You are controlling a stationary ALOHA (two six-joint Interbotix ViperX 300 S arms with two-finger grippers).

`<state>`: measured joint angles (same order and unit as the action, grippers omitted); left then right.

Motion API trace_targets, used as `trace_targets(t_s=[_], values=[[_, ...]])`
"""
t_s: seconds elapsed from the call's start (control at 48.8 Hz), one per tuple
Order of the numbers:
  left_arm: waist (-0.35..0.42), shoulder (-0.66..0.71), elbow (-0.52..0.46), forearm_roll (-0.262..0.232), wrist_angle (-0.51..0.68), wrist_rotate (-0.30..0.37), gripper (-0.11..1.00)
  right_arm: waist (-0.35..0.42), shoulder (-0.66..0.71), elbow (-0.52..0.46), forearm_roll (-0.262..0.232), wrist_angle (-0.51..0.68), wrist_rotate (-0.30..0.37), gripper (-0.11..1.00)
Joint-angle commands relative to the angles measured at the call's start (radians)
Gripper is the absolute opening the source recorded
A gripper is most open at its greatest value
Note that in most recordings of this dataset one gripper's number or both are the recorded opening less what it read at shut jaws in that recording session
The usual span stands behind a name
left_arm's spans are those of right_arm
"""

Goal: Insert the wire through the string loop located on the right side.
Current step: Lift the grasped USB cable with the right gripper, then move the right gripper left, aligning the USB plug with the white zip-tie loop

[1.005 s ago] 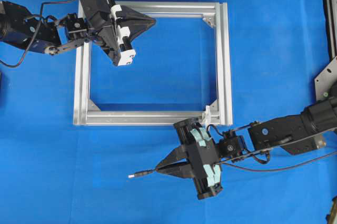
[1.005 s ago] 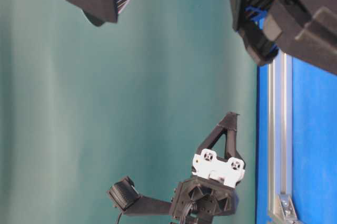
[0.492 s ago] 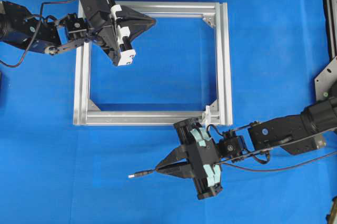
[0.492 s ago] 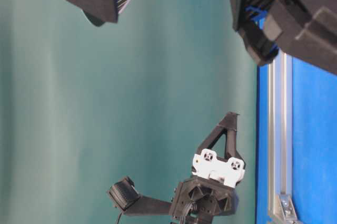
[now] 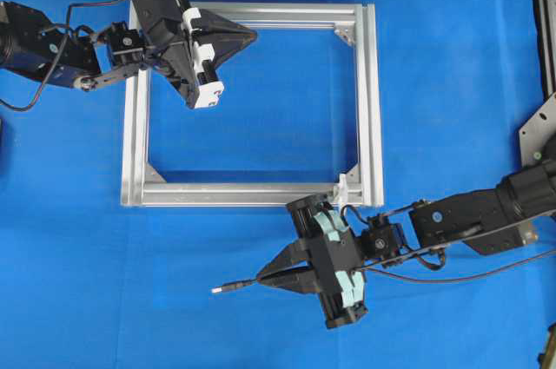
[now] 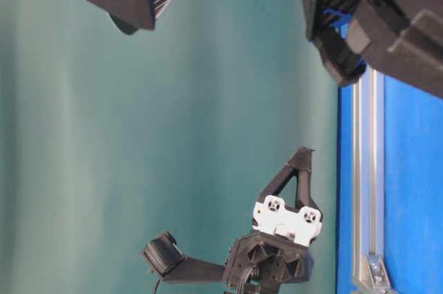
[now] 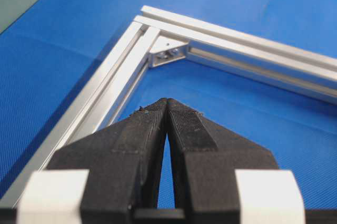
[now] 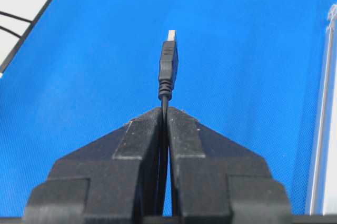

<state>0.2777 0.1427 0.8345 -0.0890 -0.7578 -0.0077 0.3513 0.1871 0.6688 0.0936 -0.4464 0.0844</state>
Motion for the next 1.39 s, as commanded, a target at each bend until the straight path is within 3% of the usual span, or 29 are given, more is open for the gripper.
trace_targets(t_s=[0.0,0.328,1.046,1.374], values=[[0.000,-0.029,-0.015,0.002,-0.006,-0.002,0.00,0.003,-0.032,-0.011,0.000,-0.008,-0.002,-0.03],[0.000,-0.031,-0.014,0.002,-0.006,-0.005,0.00,0.005,-0.064,0.048,0.006,-0.011,0.003,-0.03],[0.000,-0.031,-0.015,0.003,-0.011,-0.005,0.00,0.097,-0.466,0.554,0.080,-0.069,0.005,-0.03],[0.002,-0.029,-0.017,0.003,-0.012,-0.002,0.00,0.100,-0.629,0.672,0.083,-0.017,0.005,-0.03]])
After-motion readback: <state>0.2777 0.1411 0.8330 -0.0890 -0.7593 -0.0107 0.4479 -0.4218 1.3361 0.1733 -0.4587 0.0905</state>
